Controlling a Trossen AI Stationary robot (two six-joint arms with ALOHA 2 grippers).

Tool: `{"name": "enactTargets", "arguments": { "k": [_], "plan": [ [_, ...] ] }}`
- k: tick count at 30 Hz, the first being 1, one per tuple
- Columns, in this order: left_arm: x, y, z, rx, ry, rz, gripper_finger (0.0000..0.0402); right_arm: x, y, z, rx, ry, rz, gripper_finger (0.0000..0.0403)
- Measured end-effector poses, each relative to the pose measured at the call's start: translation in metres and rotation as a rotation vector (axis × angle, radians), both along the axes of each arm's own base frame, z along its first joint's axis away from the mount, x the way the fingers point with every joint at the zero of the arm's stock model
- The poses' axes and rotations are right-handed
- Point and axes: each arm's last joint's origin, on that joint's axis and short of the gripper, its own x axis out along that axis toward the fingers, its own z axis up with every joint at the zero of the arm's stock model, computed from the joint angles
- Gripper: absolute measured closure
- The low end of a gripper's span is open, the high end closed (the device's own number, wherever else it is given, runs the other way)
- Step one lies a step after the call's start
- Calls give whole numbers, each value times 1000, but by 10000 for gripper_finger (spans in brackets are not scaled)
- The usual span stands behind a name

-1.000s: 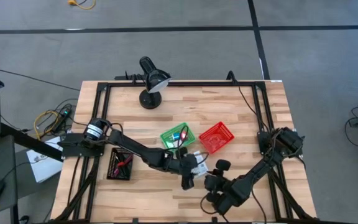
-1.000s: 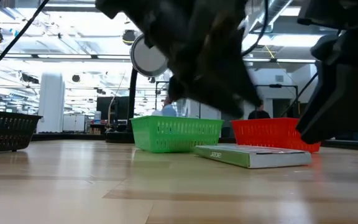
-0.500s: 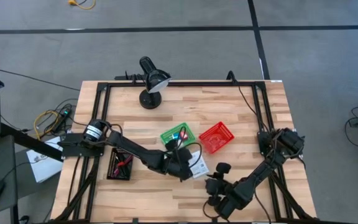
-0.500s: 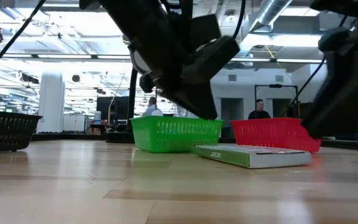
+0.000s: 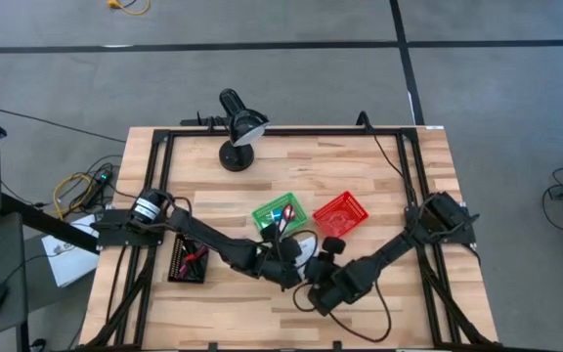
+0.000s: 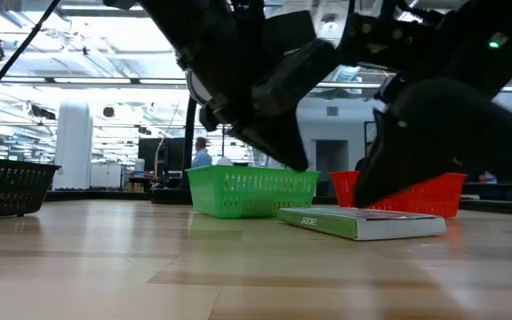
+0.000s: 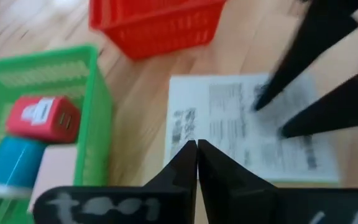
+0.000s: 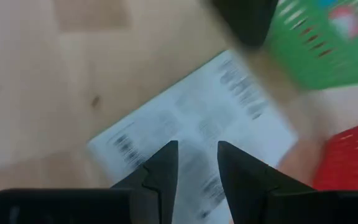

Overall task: Pick and place items into bin
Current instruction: Put the white card reader box into the red bin

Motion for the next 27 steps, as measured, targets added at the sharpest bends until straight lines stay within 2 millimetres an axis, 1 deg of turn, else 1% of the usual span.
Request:
{"name": "enactTargets", "arguments": {
  "k": [3,5,7,10,13,17,19,22,27],
  "plan": [
    [-5,2,-3,11,35,51,401,0,1,-1,66,39,12,295],
    [-8,3,-5,5,50,80,401,0,5,-6,88,40,-2,295],
    [-8,3,-5,-3,54,89,401,-4,11,-8,108,37,-21,295],
    [-7,1,-5,-37,54,63,401,-13,24,-9,172,35,-40,295],
    [-5,-1,-4,-66,45,23,401,-27,42,-5,202,25,-6,295],
    [2,-6,0,-126,-10,-39,401,-43,57,-4,154,-7,48,295],
    [6,-10,4,-162,-59,-80,402,-47,60,-5,120,-26,58,295],
    [9,-18,9,-178,-116,-137,401,-47,59,-5,99,-44,55,295],
    [5,-26,7,-168,-112,-156,401,-40,52,-5,86,-48,33,295]
  ]
}}
